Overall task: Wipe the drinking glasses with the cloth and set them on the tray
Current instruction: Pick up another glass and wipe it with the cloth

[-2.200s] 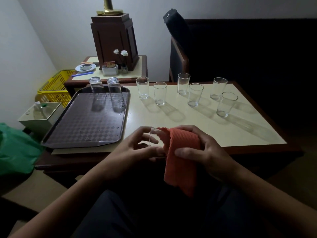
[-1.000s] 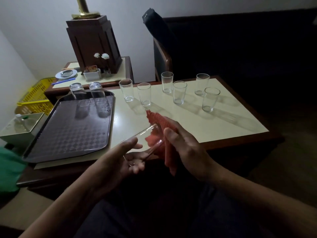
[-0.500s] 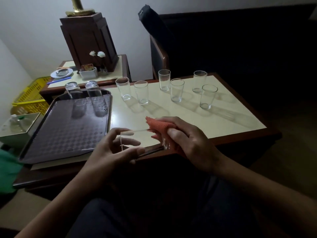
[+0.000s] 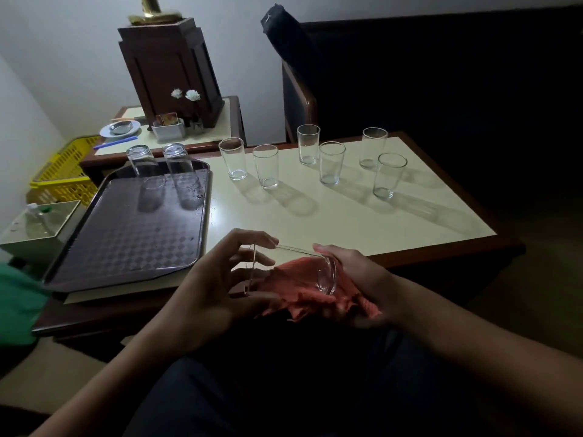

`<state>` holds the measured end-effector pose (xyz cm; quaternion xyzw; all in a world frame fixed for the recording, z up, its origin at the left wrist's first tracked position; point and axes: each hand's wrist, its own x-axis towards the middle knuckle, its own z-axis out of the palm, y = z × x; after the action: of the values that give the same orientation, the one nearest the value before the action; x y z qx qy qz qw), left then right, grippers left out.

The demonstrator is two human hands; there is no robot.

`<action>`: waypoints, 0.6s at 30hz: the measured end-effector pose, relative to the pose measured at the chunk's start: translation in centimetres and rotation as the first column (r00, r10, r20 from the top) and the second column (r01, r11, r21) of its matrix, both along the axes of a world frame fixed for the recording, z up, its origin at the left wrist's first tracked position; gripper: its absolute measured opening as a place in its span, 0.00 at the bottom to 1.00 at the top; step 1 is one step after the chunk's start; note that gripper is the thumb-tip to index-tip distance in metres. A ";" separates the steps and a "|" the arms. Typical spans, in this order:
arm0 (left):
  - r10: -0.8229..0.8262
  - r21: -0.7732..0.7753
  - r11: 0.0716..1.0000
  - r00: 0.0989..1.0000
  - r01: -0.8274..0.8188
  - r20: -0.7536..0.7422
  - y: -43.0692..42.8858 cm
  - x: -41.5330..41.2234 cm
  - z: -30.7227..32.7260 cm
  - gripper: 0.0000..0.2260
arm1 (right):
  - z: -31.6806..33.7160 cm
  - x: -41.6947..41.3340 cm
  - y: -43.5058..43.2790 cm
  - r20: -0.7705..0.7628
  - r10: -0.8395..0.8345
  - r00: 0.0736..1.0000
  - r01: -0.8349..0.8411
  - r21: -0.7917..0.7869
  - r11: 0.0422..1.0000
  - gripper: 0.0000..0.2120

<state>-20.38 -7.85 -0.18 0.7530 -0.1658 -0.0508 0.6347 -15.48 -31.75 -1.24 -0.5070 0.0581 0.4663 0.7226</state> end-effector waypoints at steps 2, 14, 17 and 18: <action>0.030 -0.052 0.998 0.998 -0.033 -0.064 0.0 0.3 -0.1 0.33 | 0.3 0.0 -0.1 0.036 -0.004 0.999 0.004 -0.002 1.000 0.30; 0.427 0.018 0.904 0.904 -0.427 0.027 0.0 0.9 -1.0 0.36 | 1.6 -2.1 1.1 0.205 -0.165 0.965 0.158 0.049 0.986 0.13; 0.351 -0.371 0.809 0.880 -0.457 -0.319 0.1 1.6 -0.5 0.33 | 1.9 -1.7 0.9 0.131 -0.151 0.980 0.144 0.063 0.988 0.15; 0.260 -0.507 0.719 0.860 -0.476 -0.438 0.1 1.7 -0.3 0.33 | 2.2 -1.5 0.9 0.100 -0.188 0.977 0.179 0.094 0.979 0.17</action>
<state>-18.66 -7.77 -0.50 0.5104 0.0932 0.0060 0.8548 -16.97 -30.87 0.96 -0.4931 0.0455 0.3714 0.7853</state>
